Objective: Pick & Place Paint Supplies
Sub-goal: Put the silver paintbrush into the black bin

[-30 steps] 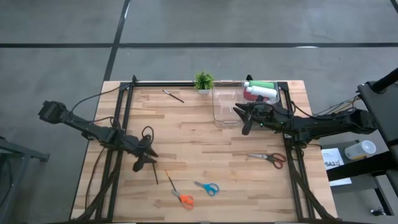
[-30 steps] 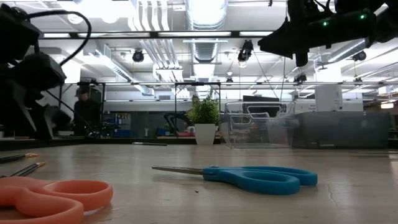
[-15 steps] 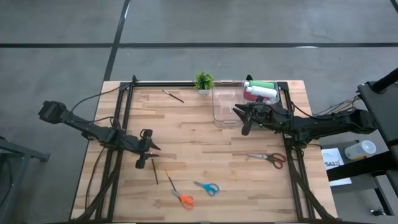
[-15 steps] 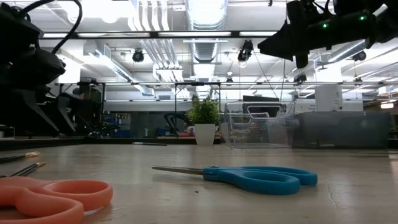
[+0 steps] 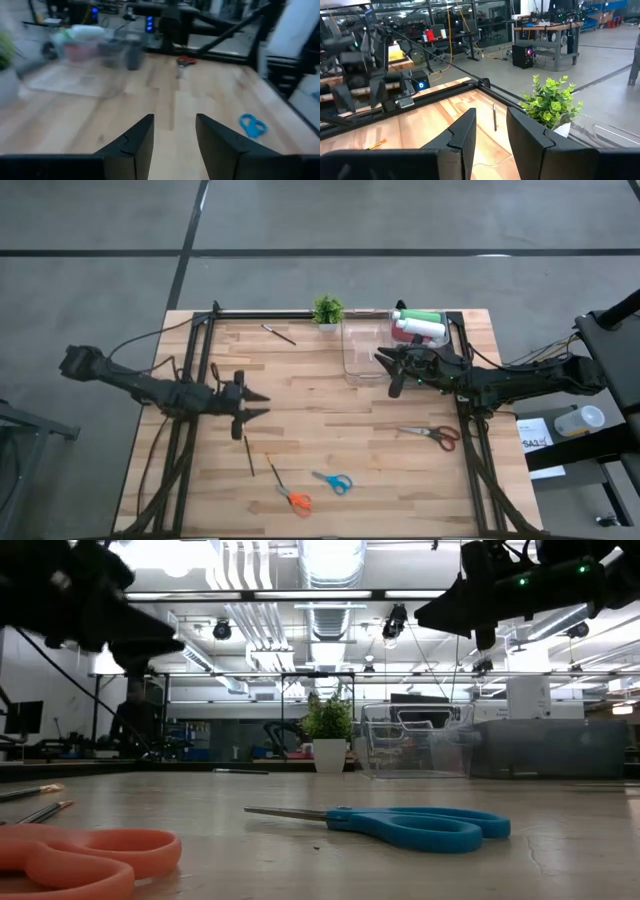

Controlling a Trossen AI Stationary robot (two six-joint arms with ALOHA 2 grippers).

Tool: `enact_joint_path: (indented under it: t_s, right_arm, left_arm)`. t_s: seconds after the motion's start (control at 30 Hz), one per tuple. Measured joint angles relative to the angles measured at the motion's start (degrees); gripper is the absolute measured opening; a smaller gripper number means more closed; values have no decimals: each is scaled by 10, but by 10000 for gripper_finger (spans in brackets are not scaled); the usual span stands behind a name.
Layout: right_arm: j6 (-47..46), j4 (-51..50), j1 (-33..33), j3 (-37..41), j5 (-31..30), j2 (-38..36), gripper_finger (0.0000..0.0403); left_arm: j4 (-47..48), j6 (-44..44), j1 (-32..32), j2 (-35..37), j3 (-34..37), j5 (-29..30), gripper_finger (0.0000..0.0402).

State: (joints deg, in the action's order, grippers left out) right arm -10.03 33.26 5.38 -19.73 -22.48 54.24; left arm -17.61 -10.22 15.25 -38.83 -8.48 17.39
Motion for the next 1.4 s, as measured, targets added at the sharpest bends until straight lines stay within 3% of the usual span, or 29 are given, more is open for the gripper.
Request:
enact_joint_path:
  t_s: [0.13,0.37,0.47,0.6,0.73,1.07,1.4]
  right_arm:
    - [0,0,0,0,0,0,107]
    - [0,0,0,1,0,0,107]
    - [0,0,0,1,0,0,107]
    - [0,0,0,1,0,0,107]
    - [0,0,0,1,0,0,107]
    - [0,0,0,1,0,0,107]
    - [0,0,0,1,0,0,107]
  left_arm:
    - [109,-42,-52,-18,-90,0,155]
    - [203,-77,-142,-109,-209,-13,155]
    - [204,-96,-176,-165,-236,-60,155]
    - [209,-115,-225,-232,-270,-167,155]
    - [209,-119,-272,-290,-289,-231,155]
    - [175,-190,-385,-375,-299,-217,155]
    - [172,-243,-476,-406,-300,-230,155]
